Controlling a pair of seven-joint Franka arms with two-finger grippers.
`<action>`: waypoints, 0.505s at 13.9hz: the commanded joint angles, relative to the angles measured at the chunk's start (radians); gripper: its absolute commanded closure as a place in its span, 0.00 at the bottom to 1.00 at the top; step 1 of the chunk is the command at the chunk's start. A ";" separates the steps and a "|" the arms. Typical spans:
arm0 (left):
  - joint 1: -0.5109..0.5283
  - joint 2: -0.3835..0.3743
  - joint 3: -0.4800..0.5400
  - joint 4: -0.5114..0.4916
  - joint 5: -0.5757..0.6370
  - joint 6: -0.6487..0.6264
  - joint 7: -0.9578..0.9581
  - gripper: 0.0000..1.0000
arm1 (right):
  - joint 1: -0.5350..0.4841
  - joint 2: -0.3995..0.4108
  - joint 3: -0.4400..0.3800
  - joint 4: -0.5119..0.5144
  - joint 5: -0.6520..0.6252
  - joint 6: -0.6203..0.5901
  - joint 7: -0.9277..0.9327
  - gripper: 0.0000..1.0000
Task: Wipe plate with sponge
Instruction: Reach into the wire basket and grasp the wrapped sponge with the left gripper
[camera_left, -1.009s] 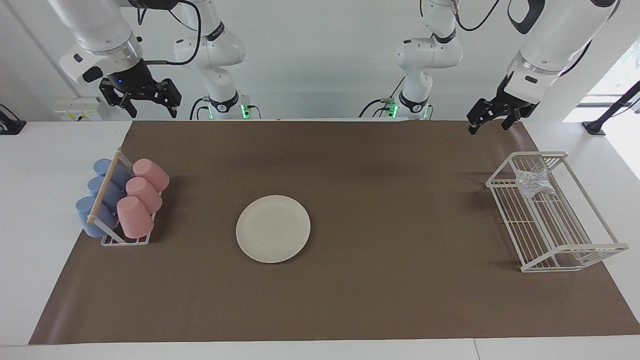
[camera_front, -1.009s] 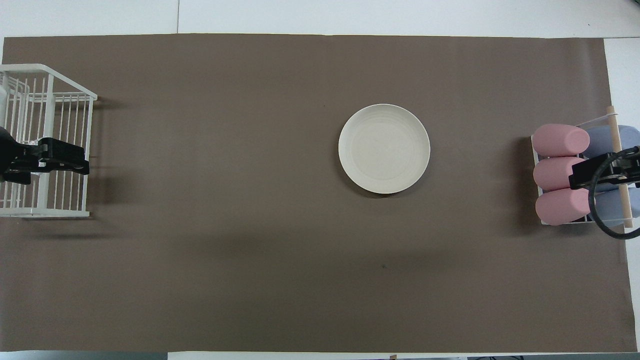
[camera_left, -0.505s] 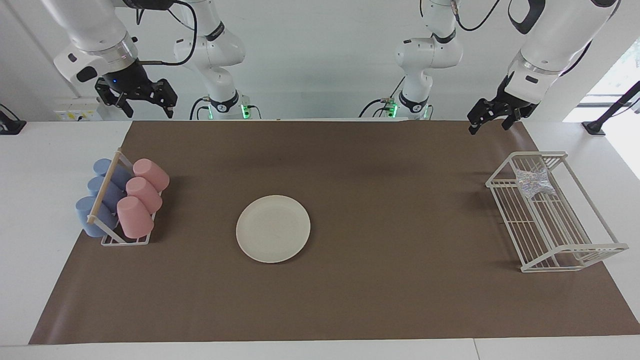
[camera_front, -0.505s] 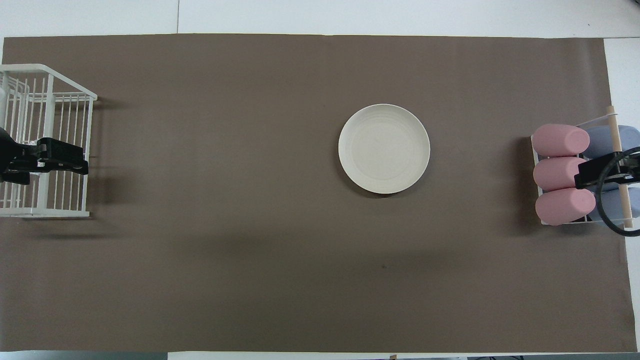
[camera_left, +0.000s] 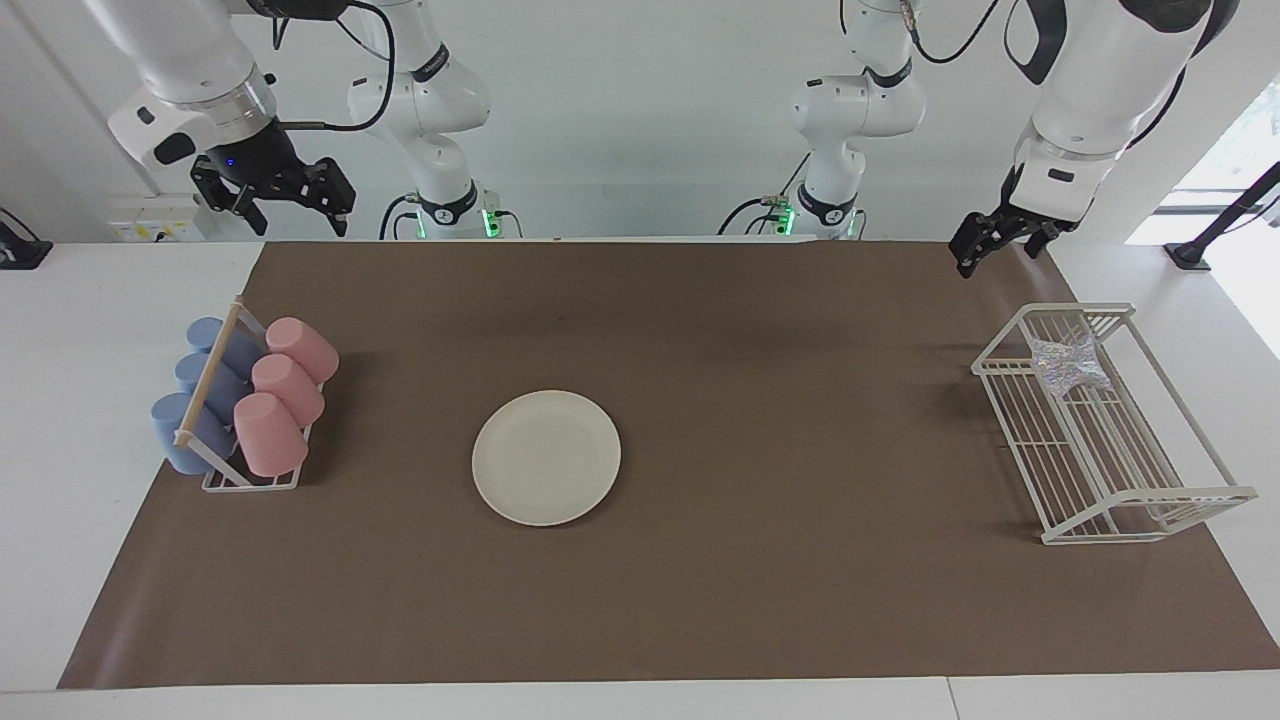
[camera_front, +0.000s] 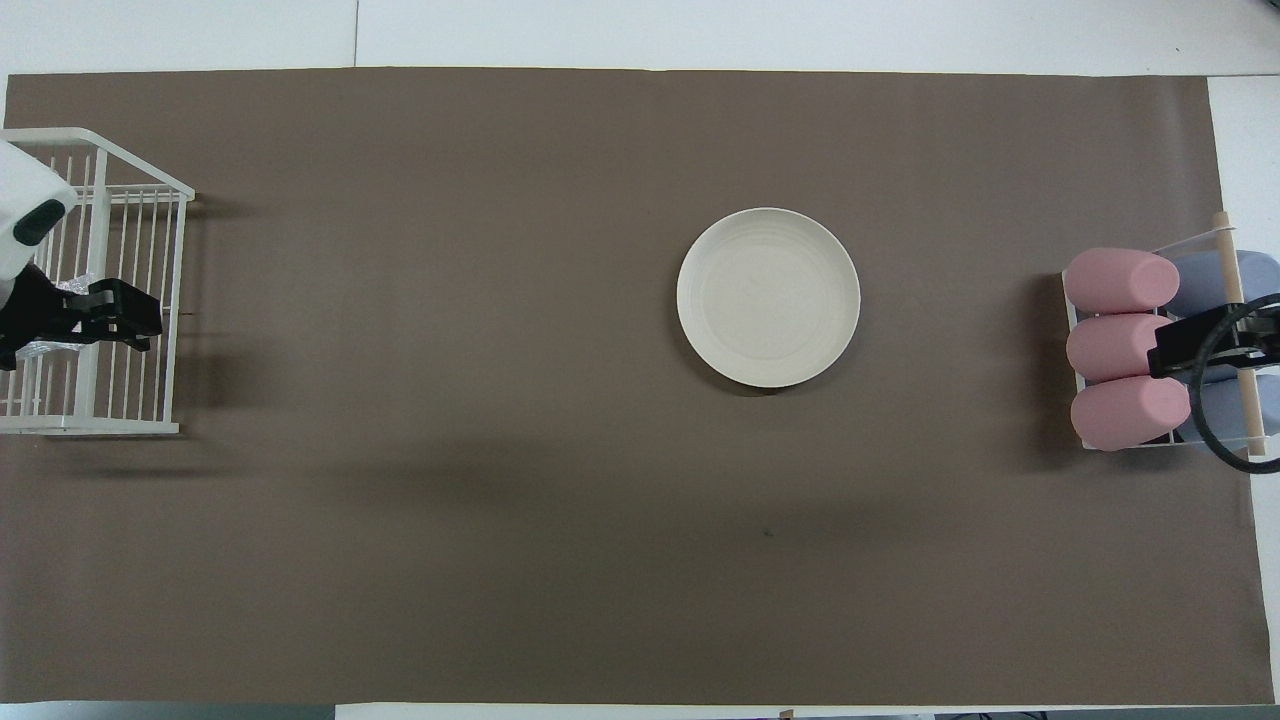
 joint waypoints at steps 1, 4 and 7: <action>-0.026 0.088 0.005 -0.010 0.175 0.018 -0.040 0.00 | -0.010 -0.012 0.009 -0.007 -0.010 0.013 0.003 0.00; -0.033 0.133 0.005 -0.007 0.248 0.041 -0.109 0.00 | -0.007 -0.010 0.010 -0.004 -0.010 -0.001 0.003 0.00; -0.029 0.128 0.002 -0.023 0.243 -0.014 -0.108 0.00 | -0.005 -0.010 0.014 0.002 -0.010 0.002 0.000 0.00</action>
